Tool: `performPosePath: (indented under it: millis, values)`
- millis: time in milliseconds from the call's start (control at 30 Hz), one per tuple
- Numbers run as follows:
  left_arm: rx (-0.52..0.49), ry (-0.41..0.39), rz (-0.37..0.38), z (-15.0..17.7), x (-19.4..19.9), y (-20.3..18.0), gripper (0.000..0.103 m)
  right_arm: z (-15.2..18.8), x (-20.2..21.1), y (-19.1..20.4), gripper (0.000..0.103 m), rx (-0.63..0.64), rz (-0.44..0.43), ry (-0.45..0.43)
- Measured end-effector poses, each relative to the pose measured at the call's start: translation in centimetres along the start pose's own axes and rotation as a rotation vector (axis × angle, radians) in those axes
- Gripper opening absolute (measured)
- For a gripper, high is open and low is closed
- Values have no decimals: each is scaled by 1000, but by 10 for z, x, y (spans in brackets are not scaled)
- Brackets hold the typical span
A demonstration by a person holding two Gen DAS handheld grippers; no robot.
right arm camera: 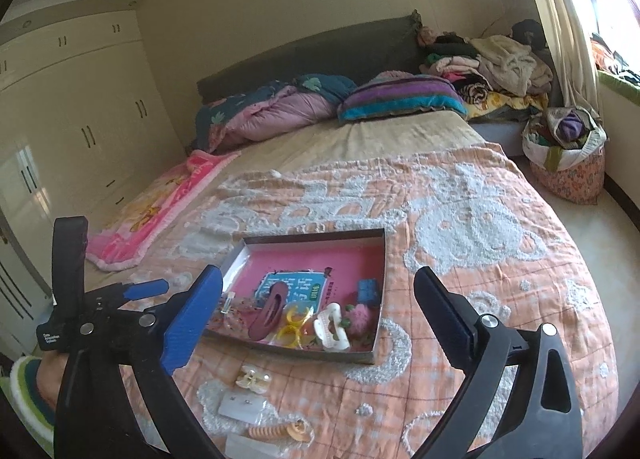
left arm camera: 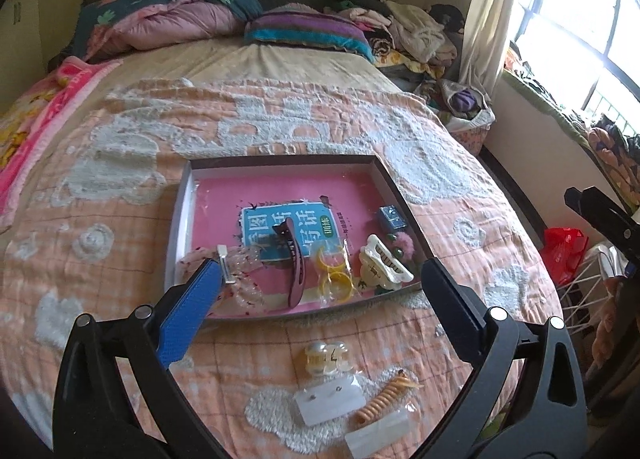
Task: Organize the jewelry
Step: 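Withdraw both open tools from the box toward the items left on the quilt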
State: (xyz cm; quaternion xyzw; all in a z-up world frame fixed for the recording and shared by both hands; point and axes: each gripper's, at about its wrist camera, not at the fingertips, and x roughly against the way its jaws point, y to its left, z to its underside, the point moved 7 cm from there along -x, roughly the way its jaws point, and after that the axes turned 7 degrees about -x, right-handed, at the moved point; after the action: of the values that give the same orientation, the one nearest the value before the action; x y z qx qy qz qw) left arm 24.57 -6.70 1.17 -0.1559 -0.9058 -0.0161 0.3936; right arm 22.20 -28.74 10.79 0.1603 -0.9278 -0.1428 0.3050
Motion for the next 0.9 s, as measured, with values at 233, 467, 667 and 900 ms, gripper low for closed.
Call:
performPosePath:
  millis: [233, 467, 667, 900]
  values:
    - [2, -22, -15, 11, 22, 1, 94, 5, 22, 16, 97, 24, -8, -18]
    - [-8, -31, -34, 24, 38, 3, 94, 16, 39, 30, 97, 52, -22, -21]
    - [-11, -26, -45, 41, 46, 2, 94, 34, 47, 39, 97, 78, -28, 0]
    - [-18, 1, -55, 66, 48, 4, 94, 61, 48, 42, 97, 89, -34, 47]
